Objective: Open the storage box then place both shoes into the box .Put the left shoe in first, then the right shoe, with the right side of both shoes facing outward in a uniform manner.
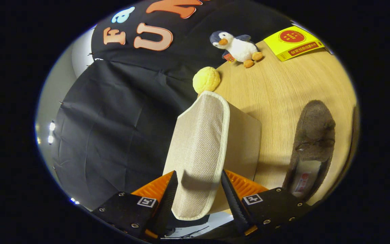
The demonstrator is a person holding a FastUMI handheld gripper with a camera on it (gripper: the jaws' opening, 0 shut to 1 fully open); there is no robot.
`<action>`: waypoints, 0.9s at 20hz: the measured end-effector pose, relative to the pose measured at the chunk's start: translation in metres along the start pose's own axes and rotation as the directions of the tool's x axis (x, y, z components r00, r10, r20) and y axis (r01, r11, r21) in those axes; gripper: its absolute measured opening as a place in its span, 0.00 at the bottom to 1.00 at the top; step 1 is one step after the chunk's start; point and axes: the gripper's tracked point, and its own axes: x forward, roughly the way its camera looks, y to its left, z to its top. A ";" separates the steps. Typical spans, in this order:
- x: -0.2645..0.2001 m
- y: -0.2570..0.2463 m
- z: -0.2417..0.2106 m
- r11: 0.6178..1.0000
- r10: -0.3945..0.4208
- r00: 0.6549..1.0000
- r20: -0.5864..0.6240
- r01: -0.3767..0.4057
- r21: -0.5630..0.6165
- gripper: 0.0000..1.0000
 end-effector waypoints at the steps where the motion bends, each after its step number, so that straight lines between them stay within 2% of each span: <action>1: -0.004 0.009 0.005 1.000 0.014 1.000 0.009 -0.014 -0.010 0.75; 4: -0.013 0.042 0.017 0.996 0.069 0.997 0.032 -0.068 -0.049 0.68; 7: -0.015 0.080 0.031 0.985 0.140 0.988 0.059 -0.133 -0.107 0.55; 11: 0.002 0.121 0.031 0.975 0.161 0.986 0.037 -0.153 -0.160 0.39; 18: 0.038 0.198 0.028 0.949 0.215 0.977 -0.010 -0.211 -0.235 0.32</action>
